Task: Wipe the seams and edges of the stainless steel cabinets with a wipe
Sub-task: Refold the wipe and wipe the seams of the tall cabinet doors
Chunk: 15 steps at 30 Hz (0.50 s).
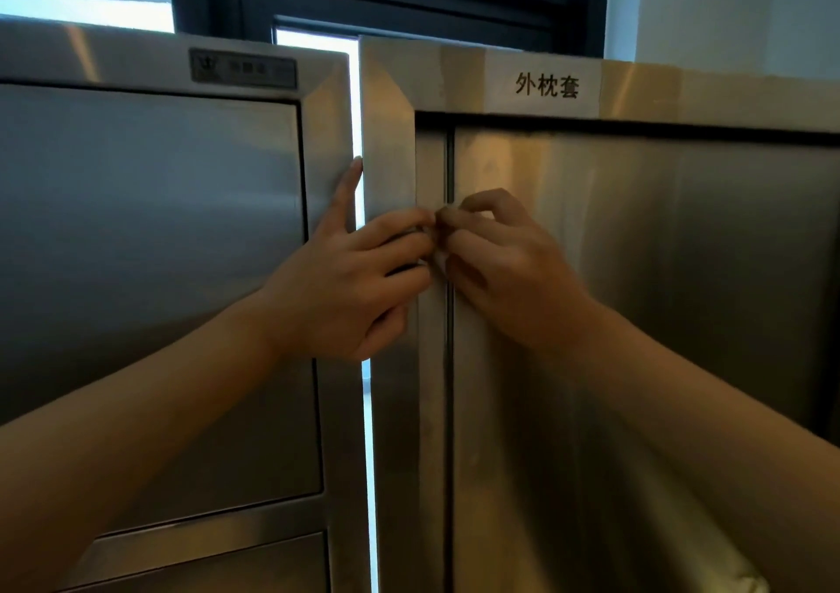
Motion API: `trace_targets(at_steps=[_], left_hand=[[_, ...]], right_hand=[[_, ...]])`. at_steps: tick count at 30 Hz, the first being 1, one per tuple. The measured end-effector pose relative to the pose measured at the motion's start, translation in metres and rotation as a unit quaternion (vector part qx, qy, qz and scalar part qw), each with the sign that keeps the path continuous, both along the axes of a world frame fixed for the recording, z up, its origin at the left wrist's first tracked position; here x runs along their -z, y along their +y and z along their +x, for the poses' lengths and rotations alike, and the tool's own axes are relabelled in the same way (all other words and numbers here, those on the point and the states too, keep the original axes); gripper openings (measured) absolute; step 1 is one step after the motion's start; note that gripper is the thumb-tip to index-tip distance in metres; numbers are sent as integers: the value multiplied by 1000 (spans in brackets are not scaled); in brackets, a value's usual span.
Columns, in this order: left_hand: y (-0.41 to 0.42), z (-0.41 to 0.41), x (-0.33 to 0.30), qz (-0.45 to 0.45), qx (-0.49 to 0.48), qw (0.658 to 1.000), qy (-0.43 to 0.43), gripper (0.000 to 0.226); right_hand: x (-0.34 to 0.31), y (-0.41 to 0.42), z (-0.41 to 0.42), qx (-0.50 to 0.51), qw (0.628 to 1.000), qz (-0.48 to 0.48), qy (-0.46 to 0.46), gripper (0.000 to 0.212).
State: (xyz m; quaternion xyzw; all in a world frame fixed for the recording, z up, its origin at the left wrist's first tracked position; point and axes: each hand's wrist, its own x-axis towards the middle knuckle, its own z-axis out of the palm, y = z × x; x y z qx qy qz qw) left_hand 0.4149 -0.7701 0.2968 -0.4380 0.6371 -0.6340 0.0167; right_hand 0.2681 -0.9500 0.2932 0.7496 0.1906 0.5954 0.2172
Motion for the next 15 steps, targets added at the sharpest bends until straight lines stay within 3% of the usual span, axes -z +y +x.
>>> trace_targets(at_steps=[8, 15], left_hand=[[0, 0, 4, -6, -1, 1000, 7, 28], [5, -9, 49, 38, -7, 998, 44, 28]], right_hand=[[108, -11, -6, -17, 997, 37, 68, 18], [148, -9, -15, -4, 994, 67, 89, 17]])
